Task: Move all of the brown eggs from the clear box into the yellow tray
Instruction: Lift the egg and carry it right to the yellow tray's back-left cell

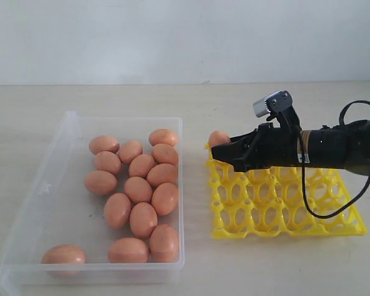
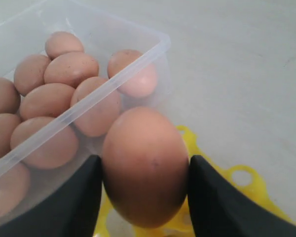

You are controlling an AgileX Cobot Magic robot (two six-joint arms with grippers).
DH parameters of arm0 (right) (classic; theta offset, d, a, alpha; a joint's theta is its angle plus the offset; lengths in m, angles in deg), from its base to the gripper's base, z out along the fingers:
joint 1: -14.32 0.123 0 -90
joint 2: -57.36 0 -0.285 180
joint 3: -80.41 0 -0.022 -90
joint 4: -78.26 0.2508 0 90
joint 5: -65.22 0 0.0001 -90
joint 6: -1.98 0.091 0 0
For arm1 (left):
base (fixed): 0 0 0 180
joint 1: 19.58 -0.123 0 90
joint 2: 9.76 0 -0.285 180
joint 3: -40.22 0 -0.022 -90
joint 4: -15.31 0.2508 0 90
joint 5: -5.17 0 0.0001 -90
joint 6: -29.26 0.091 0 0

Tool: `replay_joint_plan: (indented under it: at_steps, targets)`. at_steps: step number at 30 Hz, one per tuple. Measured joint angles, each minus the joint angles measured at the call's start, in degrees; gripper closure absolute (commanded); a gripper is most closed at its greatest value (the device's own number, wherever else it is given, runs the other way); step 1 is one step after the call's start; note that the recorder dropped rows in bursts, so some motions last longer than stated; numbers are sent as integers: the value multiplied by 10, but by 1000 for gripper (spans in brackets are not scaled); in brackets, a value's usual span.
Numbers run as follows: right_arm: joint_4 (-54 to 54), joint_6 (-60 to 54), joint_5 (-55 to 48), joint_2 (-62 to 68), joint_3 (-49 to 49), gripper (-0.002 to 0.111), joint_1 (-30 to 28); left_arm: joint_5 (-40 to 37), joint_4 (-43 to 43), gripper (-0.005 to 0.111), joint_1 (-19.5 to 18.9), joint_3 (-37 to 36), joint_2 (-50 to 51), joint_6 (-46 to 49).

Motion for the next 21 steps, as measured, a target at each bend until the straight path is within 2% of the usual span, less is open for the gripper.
replay_joint_plan:
  at_steps: [13, 15, 18, 20, 21]
  targets:
    - [-44, 23, -63, 0, 24, 108, 0, 0, 0, 103, 0, 0, 0, 0]
    - [-55, 26, -61, 0, 25, 104, 0, 0, 0, 103, 0, 0, 0, 0]
    - [-67, 31, -58, -1, 26, 85, 0, 0, 0, 103, 0, 0, 0, 0]
    - [-70, 33, -58, -1, 26, 54, 0, 0, 0, 103, 0, 0, 0, 0]
    - [-70, 35, -58, -1, 26, 44, 0, 0, 0, 103, 0, 0, 0, 0]
